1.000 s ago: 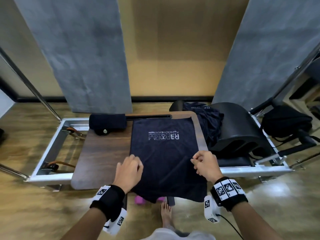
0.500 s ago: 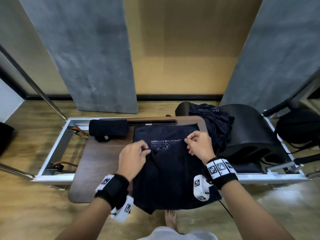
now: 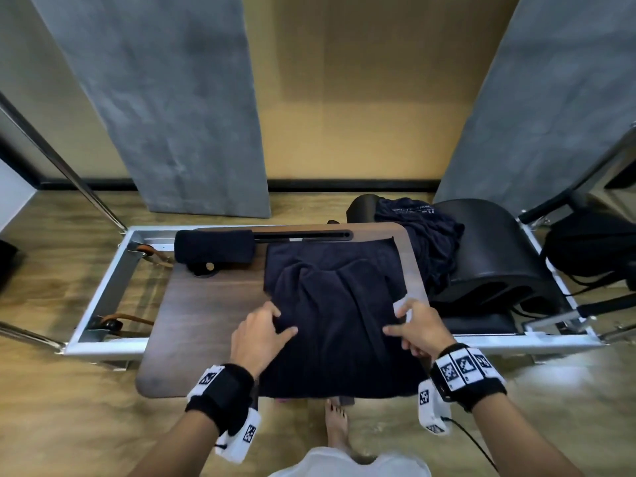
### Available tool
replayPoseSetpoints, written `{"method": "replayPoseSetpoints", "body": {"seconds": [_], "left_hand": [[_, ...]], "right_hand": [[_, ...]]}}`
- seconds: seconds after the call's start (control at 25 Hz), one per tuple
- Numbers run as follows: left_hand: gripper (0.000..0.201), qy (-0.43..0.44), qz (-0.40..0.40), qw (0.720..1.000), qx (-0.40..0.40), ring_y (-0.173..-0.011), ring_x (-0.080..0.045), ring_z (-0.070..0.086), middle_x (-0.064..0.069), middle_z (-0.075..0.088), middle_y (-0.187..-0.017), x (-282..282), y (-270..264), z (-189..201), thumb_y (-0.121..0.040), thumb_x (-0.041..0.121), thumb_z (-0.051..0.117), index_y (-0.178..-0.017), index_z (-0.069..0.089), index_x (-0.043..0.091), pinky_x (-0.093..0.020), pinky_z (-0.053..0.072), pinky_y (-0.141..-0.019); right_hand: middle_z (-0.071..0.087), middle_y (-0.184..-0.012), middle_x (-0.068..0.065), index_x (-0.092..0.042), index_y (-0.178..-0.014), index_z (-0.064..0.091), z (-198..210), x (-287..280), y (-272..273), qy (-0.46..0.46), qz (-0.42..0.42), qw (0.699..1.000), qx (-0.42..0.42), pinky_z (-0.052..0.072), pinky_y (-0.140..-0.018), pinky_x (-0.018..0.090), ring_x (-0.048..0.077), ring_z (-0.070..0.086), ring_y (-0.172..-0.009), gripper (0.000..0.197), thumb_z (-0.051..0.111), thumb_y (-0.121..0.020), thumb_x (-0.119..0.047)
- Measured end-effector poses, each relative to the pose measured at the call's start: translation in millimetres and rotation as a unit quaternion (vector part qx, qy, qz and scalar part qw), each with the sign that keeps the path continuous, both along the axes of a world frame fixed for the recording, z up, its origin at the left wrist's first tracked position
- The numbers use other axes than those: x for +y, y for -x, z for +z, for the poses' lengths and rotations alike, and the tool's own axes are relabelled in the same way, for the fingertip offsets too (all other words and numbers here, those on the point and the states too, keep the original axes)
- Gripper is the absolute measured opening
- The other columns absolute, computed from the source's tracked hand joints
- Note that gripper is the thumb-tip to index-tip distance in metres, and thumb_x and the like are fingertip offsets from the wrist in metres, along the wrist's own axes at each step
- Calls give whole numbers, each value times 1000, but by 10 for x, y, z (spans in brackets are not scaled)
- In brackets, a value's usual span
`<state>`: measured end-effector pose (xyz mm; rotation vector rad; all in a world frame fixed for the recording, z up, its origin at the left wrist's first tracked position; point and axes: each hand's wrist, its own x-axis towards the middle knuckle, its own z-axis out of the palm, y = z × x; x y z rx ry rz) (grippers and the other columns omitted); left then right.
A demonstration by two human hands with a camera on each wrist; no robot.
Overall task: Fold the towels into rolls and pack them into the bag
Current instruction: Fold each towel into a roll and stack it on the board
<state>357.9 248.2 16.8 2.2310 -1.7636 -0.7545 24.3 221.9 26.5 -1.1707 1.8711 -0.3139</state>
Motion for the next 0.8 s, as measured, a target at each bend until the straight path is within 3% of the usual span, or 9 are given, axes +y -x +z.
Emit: {"method": "replayPoseSetpoints", "body": {"seconds": [0.12, 0.2, 0.28, 0.4, 0.48, 0.52, 0.64, 0.72, 0.8], "left_hand": [[30, -44, -7, 999, -4, -95, -25, 70, 3, 71, -94, 242, -4, -116, -88, 48, 77, -102, 55, 34, -37, 51, -77], [12, 10, 33, 994, 102, -76, -24, 75, -4, 75, -79, 305, 69, -133, -96, 28, 71, -94, 60, 27, -43, 60, -76], [11, 72, 105, 958, 259, -70, -17, 77, -7, 78, -80, 291, 125, -112, -102, 11, 64, -100, 61, 21, -46, 64, -75], [55, 108, 60, 924, 362, -130, -3, 60, 8, 62, -144, 355, 142, -61, -104, 10, 63, -152, 43, 28, -27, 51, -106], [74, 116, -40, 952, 281, -145, 5, 37, 23, 39, -158, 488, 136, -82, -101, 20, 70, -162, 29, 32, -20, 33, -118], [65, 136, -74, 964, 217, -143, 1, 40, 24, 42, -154, 559, 118, -116, -99, 25, 72, -155, 40, 32, -25, 34, -117], [12, 190, -124, 972, 61, -105, -8, 58, 19, 58, -103, 754, 72, -158, -96, 40, 71, -101, 63, 33, -41, 44, -97], [24, 202, -138, 969, 33, -109, -7, 61, 20, 62, -105, 836, 41, -193, -98, 57, 62, -103, 66, 34, -39, 41, -100], [66, 175, -150, 973, -6, -142, -7, 48, 22, 55, -145, 853, 8, -228, -91, 80, 51, -138, 58, 34, -42, 32, -116]], "right_hand": [[66, -54, 17, -8, -101, 48, -55, 211, -36, -47, 35, 998, -9, 33, -35, 22, 20, 47, -30, 30, 75, -95, -19], [70, -64, 26, -7, -101, 45, -10, 246, -98, -19, -41, 993, -111, 47, -36, 27, 27, 61, -39, 23, 67, -102, -14], [74, -86, 33, -7, -104, 46, 63, 263, -144, 45, -141, 957, -249, 63, -56, 40, 34, 76, -63, 18, 64, -102, -6], [73, -118, 14, -19, -130, 53, 72, 406, -86, 133, -173, 908, -357, 64, -87, 45, 26, 76, -103, 43, 67, -97, 4], [75, -111, 4, -24, -128, 58, 58, 560, -66, 182, -131, 934, -279, 61, -90, 41, 20, 74, -101, 50, 70, -93, 9], [76, -98, 2, -24, -114, 65, 38, 626, -65, 213, -100, 953, -192, 60, -86, 38, 18, 72, -91, 42, 73, -90, 9], [72, -73, -5, -26, -79, 74, -80, 811, -92, 229, 34, 972, 23, 55, -73, 34, 12, 64, -69, 24, 79, -85, -3], [73, -86, -5, -21, -95, 79, -123, 900, -118, 227, 80, 969, 64, 57, -85, 41, 15, 68, -81, 18, 74, -90, -4], [71, -113, -9, -21, -128, 71, -117, 912, -105, 229, 86, 968, 57, 52, -104, 41, 15, 67, -111, 37, 71, -93, -7]]}}
